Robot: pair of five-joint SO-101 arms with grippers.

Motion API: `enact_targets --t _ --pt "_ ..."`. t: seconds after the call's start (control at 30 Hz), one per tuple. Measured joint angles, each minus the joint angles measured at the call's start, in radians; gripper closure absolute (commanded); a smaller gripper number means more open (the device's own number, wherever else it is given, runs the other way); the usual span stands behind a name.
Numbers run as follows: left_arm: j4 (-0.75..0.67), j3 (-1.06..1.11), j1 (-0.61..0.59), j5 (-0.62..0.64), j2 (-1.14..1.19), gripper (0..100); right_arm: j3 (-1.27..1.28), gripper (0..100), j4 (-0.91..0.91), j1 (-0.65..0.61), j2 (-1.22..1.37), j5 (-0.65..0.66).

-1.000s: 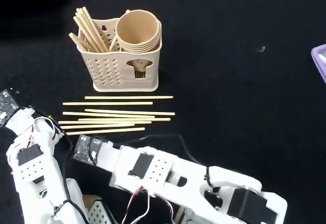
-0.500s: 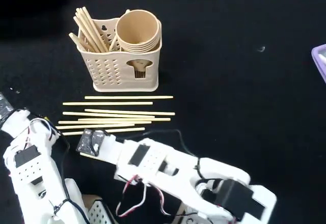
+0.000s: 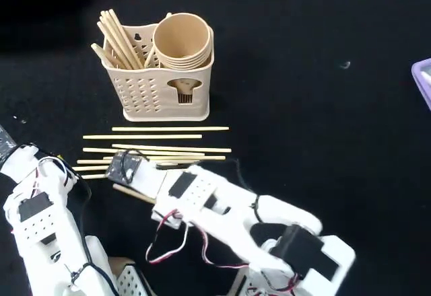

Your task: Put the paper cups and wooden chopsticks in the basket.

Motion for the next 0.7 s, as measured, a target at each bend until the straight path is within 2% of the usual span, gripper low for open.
enact_targets --t 0.27,0.43,0.57,0.7 --pt "0.0 0.0 0.0 0.0 0.0 86 0.0 98.7 -0.005 0.04 -0.104 0.051" --pt "0.0 0.0 0.0 0.0 0.0 86 0.0 98.1 -0.123 0.04 -0.092 0.075" --pt "0.0 0.0 0.0 0.0 0.0 86 0.0 87.8 -0.221 0.044 -0.048 0.078" --pt "0.0 0.0 0.0 0.0 0.0 86 0.0 79.3 -0.245 0.044 -0.014 0.078"
